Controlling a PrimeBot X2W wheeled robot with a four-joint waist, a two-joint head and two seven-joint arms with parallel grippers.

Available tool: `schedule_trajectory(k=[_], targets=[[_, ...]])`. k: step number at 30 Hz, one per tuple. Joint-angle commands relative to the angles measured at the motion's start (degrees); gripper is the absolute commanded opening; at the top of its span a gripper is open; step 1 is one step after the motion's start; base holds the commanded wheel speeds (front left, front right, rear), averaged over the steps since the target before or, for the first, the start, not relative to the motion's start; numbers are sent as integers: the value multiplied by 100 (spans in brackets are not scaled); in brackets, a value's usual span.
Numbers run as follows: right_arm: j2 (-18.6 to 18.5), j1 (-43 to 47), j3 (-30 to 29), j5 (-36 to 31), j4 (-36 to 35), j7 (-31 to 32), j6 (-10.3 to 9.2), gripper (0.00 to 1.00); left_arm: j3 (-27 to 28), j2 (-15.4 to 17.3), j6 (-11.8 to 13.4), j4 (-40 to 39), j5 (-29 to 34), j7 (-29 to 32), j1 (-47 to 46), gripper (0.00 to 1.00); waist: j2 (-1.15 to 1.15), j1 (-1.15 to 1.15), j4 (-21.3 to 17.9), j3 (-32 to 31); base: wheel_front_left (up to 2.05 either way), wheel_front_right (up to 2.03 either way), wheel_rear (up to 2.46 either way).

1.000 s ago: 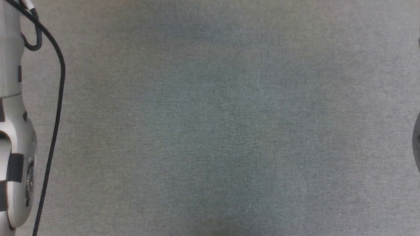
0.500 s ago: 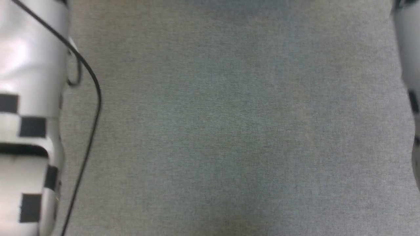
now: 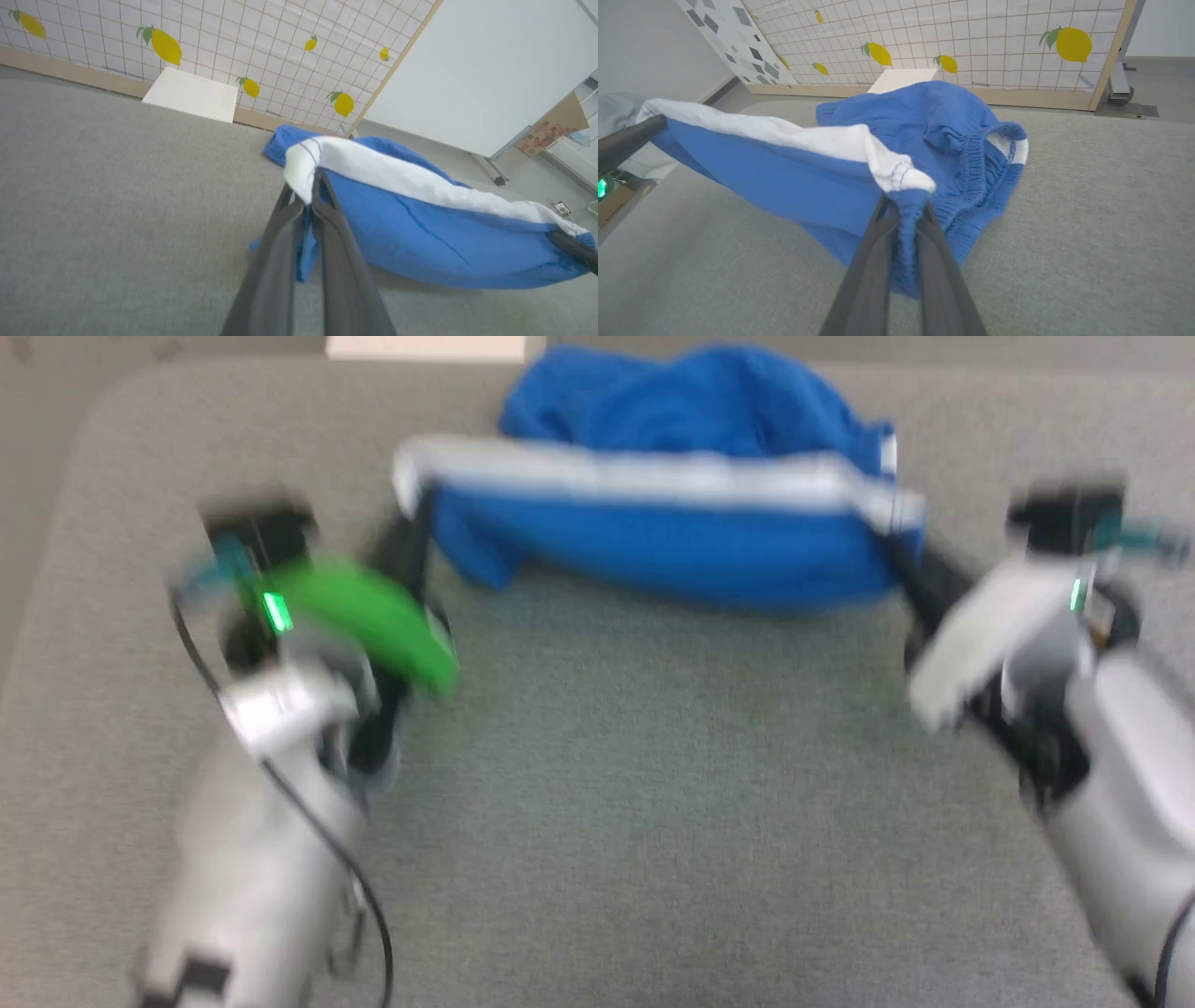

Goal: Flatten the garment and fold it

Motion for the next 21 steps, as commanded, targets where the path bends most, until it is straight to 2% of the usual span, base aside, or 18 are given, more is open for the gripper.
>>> schedule_trajectory(k=[1,5,9,14,21], targets=[[-64,321,4,42,-114,-37,-8,0,-38,-30,-20,-119,-107,62,387,0,0,0,171,-670,0,0,0],[-241,1289,101,13,-525,60,-8,0,-181,-29,84,-496,-291,298,1440,0,0,0,208,-897,0,0,0],[-388,2064,220,-84,-968,354,-8,0,-203,77,355,-883,-456,570,2266,0,0,0,187,-975,0,0,0],[-536,2816,254,-109,-1483,957,-8,0,-229,395,905,-1461,-575,1171,3186,0,0,0,131,-1021,0,0,0],[-641,3489,105,-12,-2055,1891,-8,0,-205,800,1452,-2341,-831,1968,4039,0,0,0,92,-1072,0,0,0]])
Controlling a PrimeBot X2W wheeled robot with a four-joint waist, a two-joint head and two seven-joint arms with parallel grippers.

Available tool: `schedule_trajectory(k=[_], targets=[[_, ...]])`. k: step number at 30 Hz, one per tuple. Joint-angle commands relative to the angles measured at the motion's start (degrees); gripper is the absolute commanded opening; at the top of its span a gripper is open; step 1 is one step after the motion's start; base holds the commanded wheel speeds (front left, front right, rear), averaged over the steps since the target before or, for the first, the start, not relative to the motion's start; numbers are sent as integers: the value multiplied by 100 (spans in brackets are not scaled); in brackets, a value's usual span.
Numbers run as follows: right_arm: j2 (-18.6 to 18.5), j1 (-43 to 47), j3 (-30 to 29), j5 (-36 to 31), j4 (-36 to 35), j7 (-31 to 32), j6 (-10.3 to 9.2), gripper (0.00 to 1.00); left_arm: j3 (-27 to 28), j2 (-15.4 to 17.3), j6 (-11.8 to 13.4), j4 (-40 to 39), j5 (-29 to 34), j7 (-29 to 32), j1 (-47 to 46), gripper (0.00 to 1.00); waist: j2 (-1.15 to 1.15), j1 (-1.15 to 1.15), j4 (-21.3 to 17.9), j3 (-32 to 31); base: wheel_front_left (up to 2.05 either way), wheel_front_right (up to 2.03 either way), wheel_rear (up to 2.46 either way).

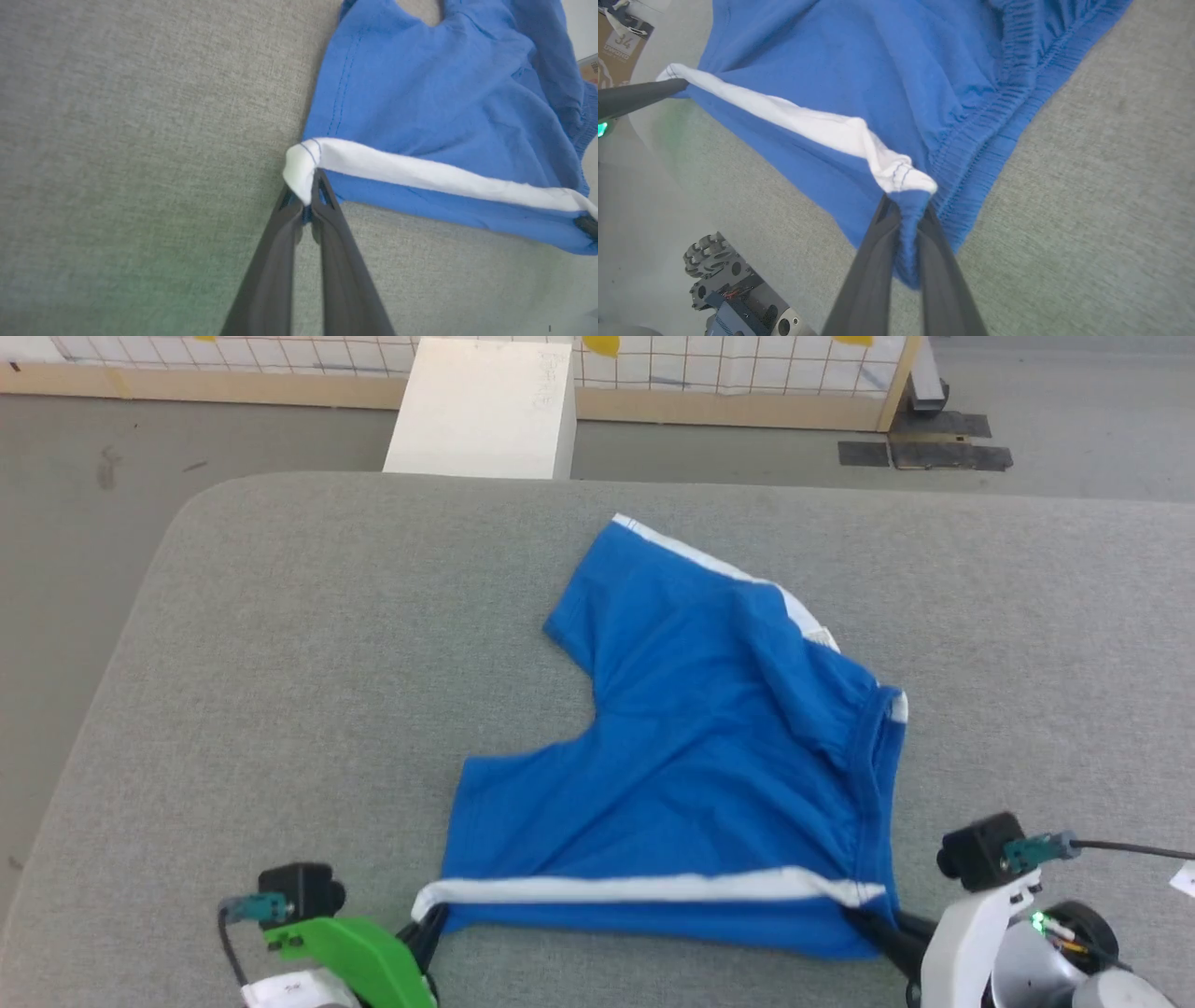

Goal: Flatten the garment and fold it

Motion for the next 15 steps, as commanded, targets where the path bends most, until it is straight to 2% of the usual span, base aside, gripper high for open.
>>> schedule_trajectory(k=[1,5,10,15], targets=[[-5,134,-49,53,-88,152,-8,0,63,83,87,-130,-79,57,156,0,0,1,-14,-8,0,0,0],[64,268,-241,56,-359,401,-8,0,232,152,223,-601,-137,-7,285,0,0,1,-31,-9,0,0,0],[195,194,-453,-88,-600,446,-8,0,350,133,163,-1028,-122,-171,45,0,0,1,-61,22,0,0,0],[329,-67,-598,-191,-694,496,-8,0,326,119,123,-1111,80,-208,-570,0,0,1,-141,192,0,0,0]])
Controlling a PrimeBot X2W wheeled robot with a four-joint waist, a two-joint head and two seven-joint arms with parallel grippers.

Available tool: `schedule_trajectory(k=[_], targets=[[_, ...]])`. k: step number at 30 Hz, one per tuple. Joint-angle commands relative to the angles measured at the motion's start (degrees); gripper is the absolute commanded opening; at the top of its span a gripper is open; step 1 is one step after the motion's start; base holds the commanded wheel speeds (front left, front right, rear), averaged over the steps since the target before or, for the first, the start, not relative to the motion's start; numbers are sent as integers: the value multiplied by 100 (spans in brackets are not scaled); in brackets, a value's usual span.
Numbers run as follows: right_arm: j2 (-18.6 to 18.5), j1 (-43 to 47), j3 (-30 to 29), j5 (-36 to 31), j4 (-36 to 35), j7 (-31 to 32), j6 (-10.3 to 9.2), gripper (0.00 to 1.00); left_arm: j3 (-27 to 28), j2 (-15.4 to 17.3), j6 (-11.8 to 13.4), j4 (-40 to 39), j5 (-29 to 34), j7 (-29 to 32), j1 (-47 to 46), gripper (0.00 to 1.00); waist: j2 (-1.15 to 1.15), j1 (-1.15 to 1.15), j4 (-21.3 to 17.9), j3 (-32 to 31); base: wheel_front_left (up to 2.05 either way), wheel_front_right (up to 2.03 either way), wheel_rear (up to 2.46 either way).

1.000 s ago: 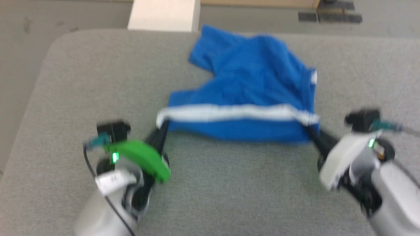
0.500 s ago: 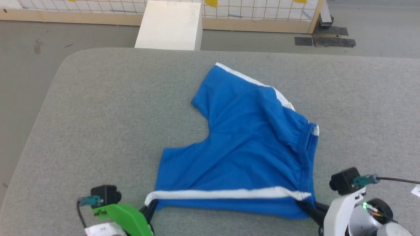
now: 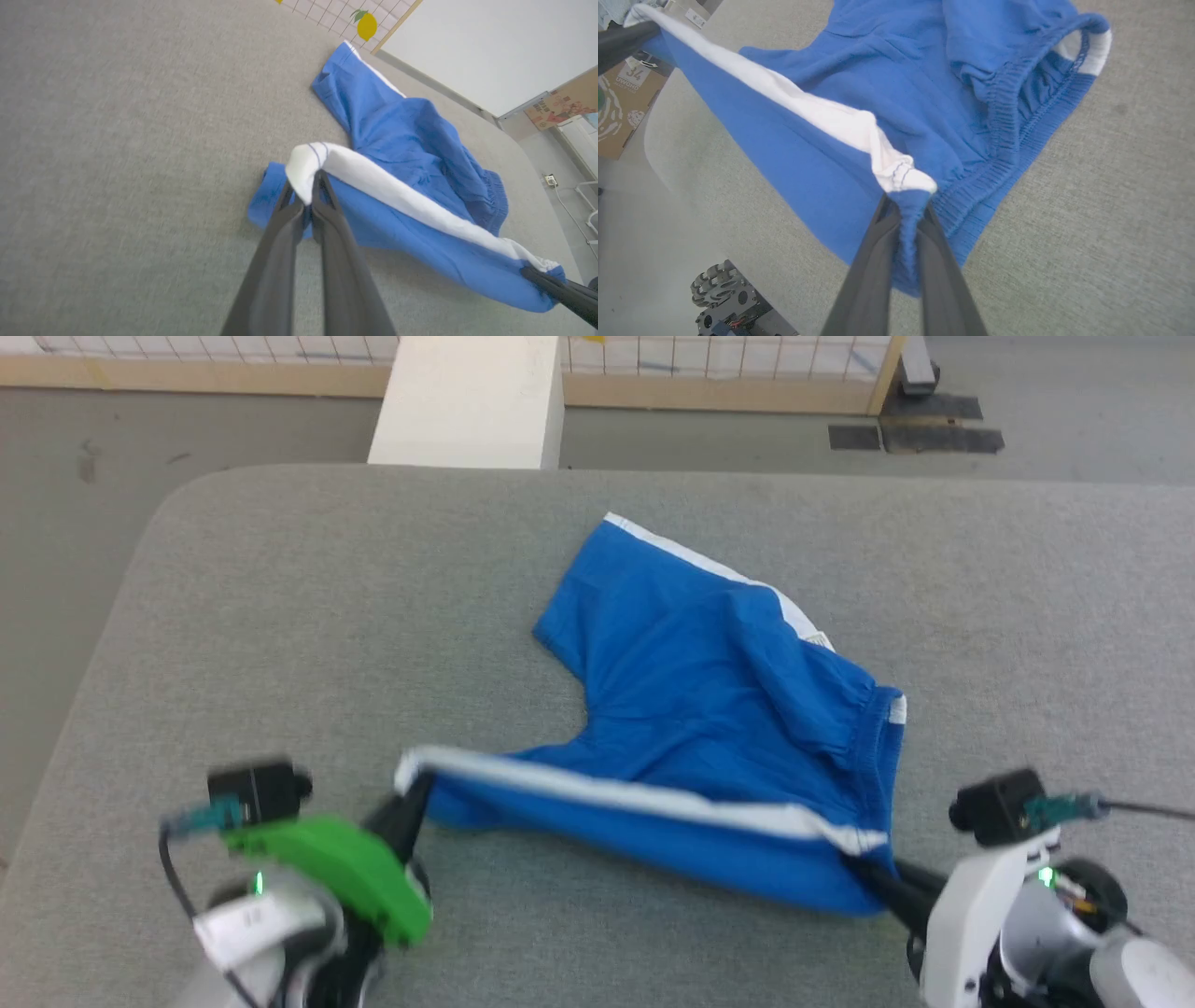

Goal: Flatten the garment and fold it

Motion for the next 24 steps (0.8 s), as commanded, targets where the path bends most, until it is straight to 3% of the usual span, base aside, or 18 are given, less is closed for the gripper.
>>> schedule_trajectory(k=[1,8,24], targets=[[55,-195,-44,-79,-31,8,-8,0,3,-5,-60,20,79,-45,-327,0,0,0,-74,133,0,0,0],[282,-802,-204,-247,82,6,-8,0,-102,-127,-304,656,431,-153,-1698,0,0,0,-286,669,0,0,0],[723,-2162,-127,-377,471,-228,-8,0,-443,-673,-870,3164,1034,-394,-4788,0,0,0,-1032,1911,0,0,0]])
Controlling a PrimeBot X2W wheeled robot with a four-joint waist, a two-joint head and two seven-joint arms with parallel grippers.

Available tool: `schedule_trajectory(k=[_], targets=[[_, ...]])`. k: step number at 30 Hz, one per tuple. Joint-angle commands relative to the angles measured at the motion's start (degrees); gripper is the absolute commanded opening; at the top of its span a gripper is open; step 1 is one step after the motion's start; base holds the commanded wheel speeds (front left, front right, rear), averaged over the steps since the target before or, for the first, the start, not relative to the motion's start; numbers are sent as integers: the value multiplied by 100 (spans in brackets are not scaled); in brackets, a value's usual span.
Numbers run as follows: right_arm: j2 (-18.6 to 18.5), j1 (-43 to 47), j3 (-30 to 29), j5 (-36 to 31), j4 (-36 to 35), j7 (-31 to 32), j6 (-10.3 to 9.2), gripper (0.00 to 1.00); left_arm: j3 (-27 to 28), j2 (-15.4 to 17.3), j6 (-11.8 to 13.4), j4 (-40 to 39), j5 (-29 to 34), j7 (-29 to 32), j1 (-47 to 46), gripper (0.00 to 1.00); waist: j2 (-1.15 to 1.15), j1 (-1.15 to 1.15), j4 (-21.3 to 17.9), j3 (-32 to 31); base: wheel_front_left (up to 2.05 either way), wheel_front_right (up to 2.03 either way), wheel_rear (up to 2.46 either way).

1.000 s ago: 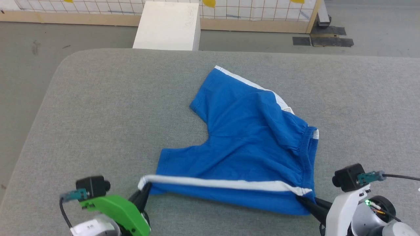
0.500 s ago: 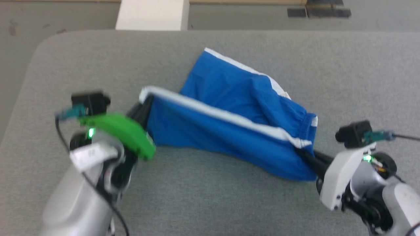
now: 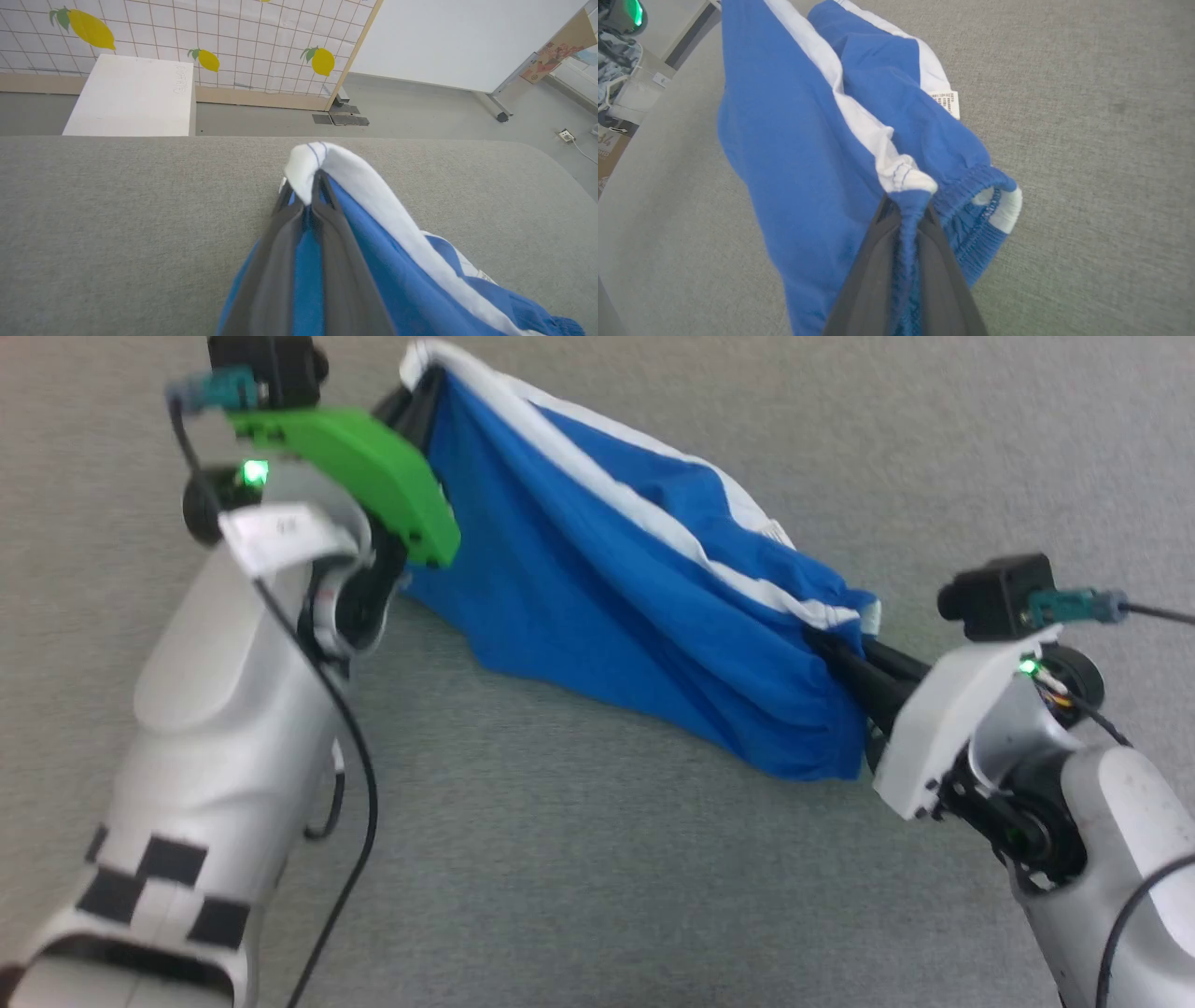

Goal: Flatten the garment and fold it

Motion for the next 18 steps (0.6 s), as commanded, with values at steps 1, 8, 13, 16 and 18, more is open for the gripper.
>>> schedule_trajectory(k=[1,8,13,16,18], targets=[[55,-159,28,-43,47,-51,-8,0,-26,-29,-56,165,54,-33,-250,0,0,0,-381,392,0,0,0],[240,-490,-27,-99,240,-214,-8,0,-182,-107,-201,972,247,-47,-1023,0,0,0,-626,653,0,0,0],[343,-591,-94,-140,360,-250,-8,0,-299,-125,-161,1520,369,57,-1319,0,0,0,-732,765,0,0,0],[387,-607,-157,-182,420,-281,-8,0,-328,-111,-72,1858,400,148,-1385,0,0,0,-771,802,0,0,0],[393,-608,-162,-187,437,-296,-8,0,-330,-104,-13,2036,397,191,-1389,0,0,0,-781,818,0,0,0]])
